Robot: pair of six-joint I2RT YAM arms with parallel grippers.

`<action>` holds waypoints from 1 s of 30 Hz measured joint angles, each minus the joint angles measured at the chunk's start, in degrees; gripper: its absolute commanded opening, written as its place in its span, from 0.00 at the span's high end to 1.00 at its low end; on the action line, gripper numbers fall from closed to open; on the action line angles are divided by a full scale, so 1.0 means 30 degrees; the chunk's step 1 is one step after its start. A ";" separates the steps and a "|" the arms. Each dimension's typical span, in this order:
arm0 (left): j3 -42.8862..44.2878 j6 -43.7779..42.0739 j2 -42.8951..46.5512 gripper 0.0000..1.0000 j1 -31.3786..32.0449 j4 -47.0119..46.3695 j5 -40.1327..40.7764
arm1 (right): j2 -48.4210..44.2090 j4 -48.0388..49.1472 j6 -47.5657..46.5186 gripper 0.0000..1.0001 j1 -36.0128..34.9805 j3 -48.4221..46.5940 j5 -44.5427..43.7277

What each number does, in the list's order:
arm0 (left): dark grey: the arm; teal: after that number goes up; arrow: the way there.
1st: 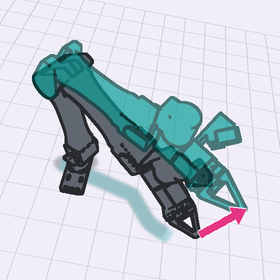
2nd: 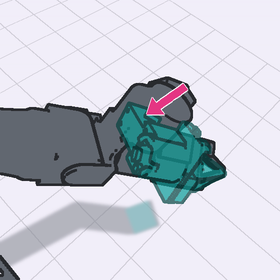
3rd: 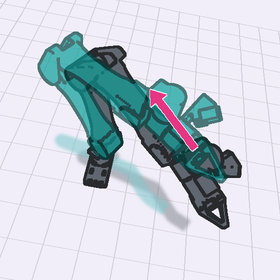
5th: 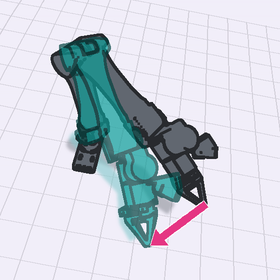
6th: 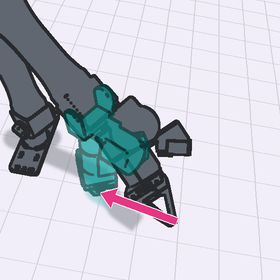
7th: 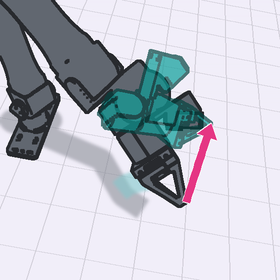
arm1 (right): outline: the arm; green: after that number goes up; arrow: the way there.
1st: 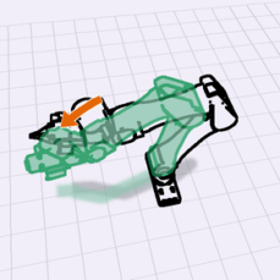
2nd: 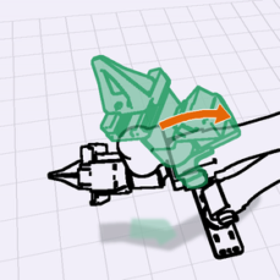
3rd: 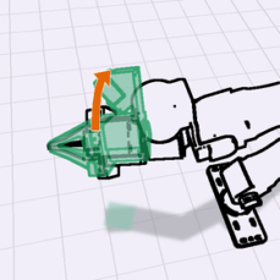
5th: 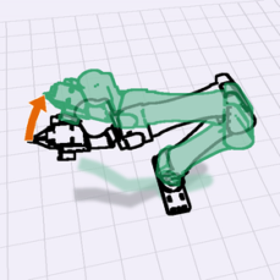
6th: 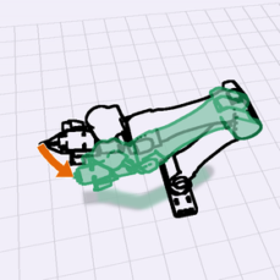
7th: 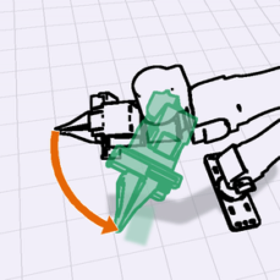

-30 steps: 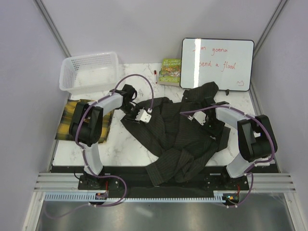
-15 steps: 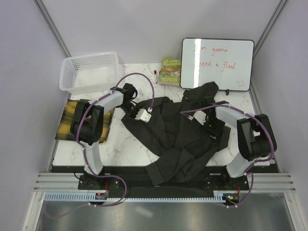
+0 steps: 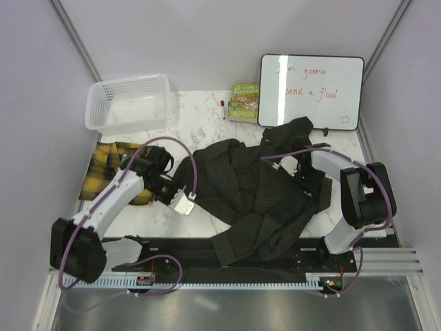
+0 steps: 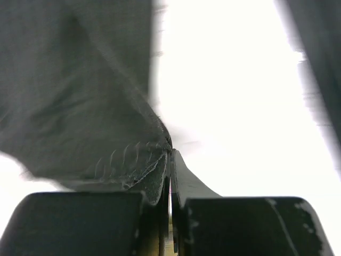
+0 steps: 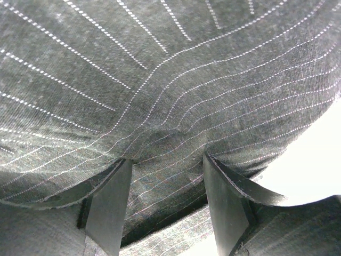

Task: Fold and stack the long sleeve shirts
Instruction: Flatten the shirt out

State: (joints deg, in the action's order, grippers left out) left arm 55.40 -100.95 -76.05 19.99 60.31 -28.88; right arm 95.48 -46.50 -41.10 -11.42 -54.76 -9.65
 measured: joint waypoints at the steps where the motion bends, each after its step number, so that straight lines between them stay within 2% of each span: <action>1: -0.1129 -0.0452 0.1617 0.96 0.0124 0.0882 0.0015 | 0.0036 0.0087 -0.0044 0.37 0.0058 -0.0044 -0.0102; 2: -0.2295 -0.0984 0.3300 0.89 0.0342 0.1756 0.0007 | 0.0102 0.0168 -0.0095 0.37 0.0117 -0.0131 -0.0219; 3: -0.3475 -0.1515 0.4954 0.78 0.0692 0.2477 0.0051 | 0.0168 0.0248 -0.0109 0.37 0.0153 -0.0204 -0.0299; 4: -0.4517 -0.2011 0.6433 0.51 0.1122 0.3279 0.0095 | 0.0255 0.0321 -0.0124 0.37 0.0197 -0.0328 -0.0401; 5: -0.5304 -0.2317 0.7599 0.43 0.1574 0.3985 0.0087 | 0.0328 0.0408 -0.0168 0.37 0.0226 -0.0444 -0.0488; 7: -0.6054 -0.2506 0.9486 0.36 0.2178 0.4983 -0.0058 | 0.0335 0.0648 -0.0219 0.37 0.0248 -0.0532 -0.0597; 9: -0.5923 -0.2069 1.0229 0.37 0.2645 0.5340 -0.0444 | 0.0226 0.0780 -0.0255 0.37 0.0262 -0.0554 -0.0619; 10: -0.5566 -0.1413 1.0047 0.41 0.2747 0.5209 -0.0619 | 0.0058 0.0729 -0.0270 0.37 0.0255 -0.0554 -0.0597; 12: -0.4306 0.0809 0.8349 0.50 0.2790 0.4568 -0.0743 | -0.0466 0.0663 -0.0306 0.37 0.0262 -0.0554 -0.0554; 15: -0.0117 0.4473 0.3118 0.51 0.2514 0.2914 -0.0787 | -0.1763 0.0576 -0.0291 0.37 0.0262 -0.0561 -0.0357; 18: 0.4473 0.8539 -0.3038 0.55 0.1887 -0.0459 -0.0721 | -0.2404 0.0379 -0.0087 0.39 0.0262 -0.0743 0.0182; 21: 0.6783 1.1460 -0.6892 0.61 0.1523 -0.3286 -0.0146 | -0.2302 0.0321 0.0306 0.41 0.0262 -0.1129 0.0780; 26: 0.7614 1.4032 -1.0193 0.74 0.1523 -0.5297 0.1450 | -0.1209 0.0714 0.0641 0.44 0.0262 -0.1268 0.1217; 30: 0.5581 1.4928 -1.0681 0.90 0.1515 -0.6426 0.3126 | -0.0146 0.1341 0.0525 0.47 0.0262 -0.0918 0.1056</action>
State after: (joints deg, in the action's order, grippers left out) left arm 72.14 -56.16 -108.09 24.53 41.04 -19.51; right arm 95.04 -42.48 -39.53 -10.63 -57.52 -6.48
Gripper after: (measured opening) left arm 0.207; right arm 0.553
